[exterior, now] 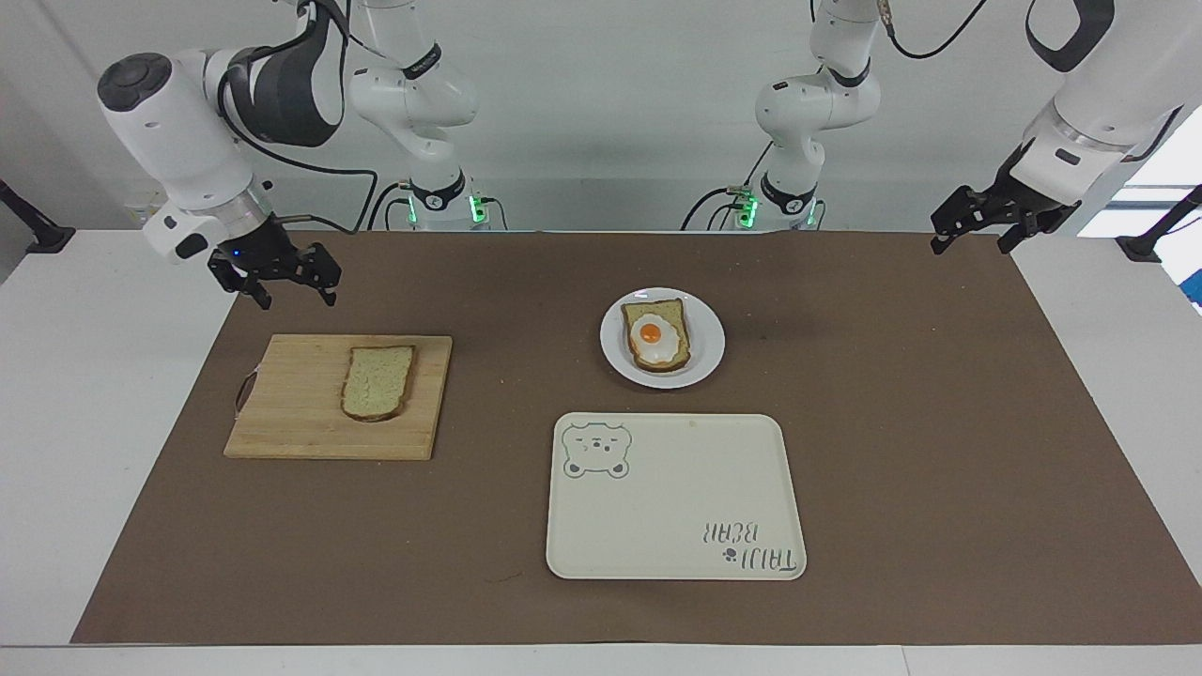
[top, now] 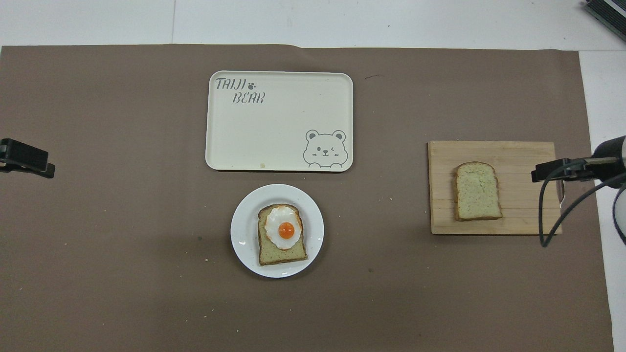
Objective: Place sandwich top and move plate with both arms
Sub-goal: 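Reach the right gripper to the bread slice on the wooden board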
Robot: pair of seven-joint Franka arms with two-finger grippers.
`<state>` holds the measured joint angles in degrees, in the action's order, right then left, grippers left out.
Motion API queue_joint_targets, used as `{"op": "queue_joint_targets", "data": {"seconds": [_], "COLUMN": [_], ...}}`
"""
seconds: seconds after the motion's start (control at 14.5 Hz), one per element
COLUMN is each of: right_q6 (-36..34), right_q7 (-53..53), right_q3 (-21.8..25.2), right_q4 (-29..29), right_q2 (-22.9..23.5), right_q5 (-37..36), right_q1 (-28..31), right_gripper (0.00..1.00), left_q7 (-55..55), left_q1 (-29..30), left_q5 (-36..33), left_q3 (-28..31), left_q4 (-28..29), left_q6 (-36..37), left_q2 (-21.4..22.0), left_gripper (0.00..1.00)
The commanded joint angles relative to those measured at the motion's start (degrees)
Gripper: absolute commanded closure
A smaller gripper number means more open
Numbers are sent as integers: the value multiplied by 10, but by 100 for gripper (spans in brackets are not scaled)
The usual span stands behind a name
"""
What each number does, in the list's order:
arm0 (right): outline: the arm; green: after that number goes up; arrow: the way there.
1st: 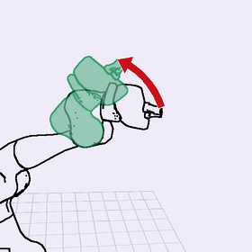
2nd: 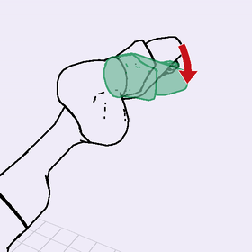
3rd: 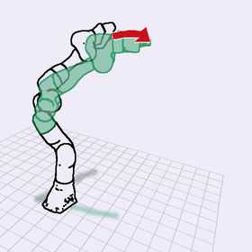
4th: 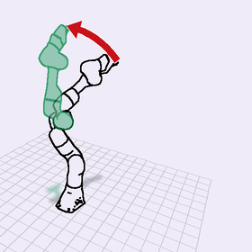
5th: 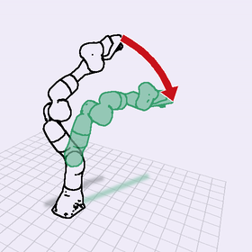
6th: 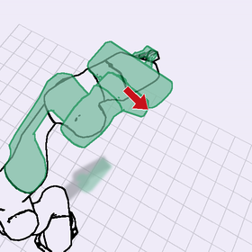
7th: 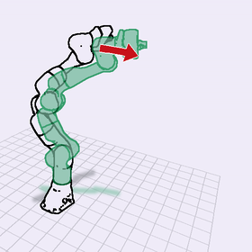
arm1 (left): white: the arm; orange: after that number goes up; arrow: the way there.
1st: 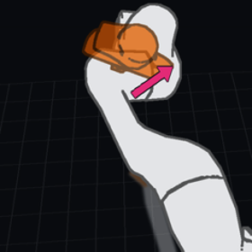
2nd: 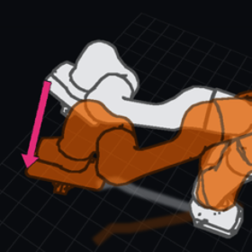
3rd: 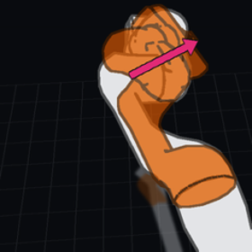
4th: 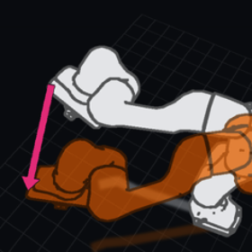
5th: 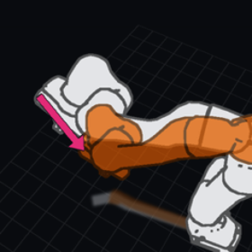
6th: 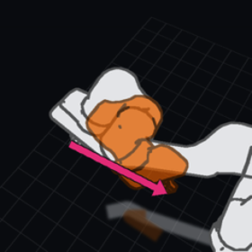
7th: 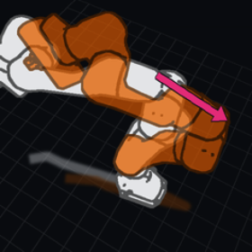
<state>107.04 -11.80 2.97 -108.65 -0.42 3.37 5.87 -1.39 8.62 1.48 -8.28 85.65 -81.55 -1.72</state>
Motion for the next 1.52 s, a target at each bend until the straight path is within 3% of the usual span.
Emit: {"op": "queue_joint_targets", "data": {"seconds": [0.0,0.9,1.24,1.45], "right_q6": [39,223,229,230], "right_q7": [-42,-129,-128,-131], "right_q3": [-3,-3,-4,-3], "right_q4": [-13,-137,-155,-164], "right_q2": [31,85,85,86], "right_q5": [35,80,81,118], "right_q1": [16,32,32,32], "right_gripper": [0,0,0,0], "left_q7": [5,5,5,5], "left_q1": [4,4,4,5], "left_q5": [-3,-3,-3,-3], "left_q3": [-2,-2,-2,-2], "left_q4": [4,4,4,4], "left_q6": [2,2,2,2], "left_q2": [8,8,8,8], "left_gripper": [0,0,0,0]}}
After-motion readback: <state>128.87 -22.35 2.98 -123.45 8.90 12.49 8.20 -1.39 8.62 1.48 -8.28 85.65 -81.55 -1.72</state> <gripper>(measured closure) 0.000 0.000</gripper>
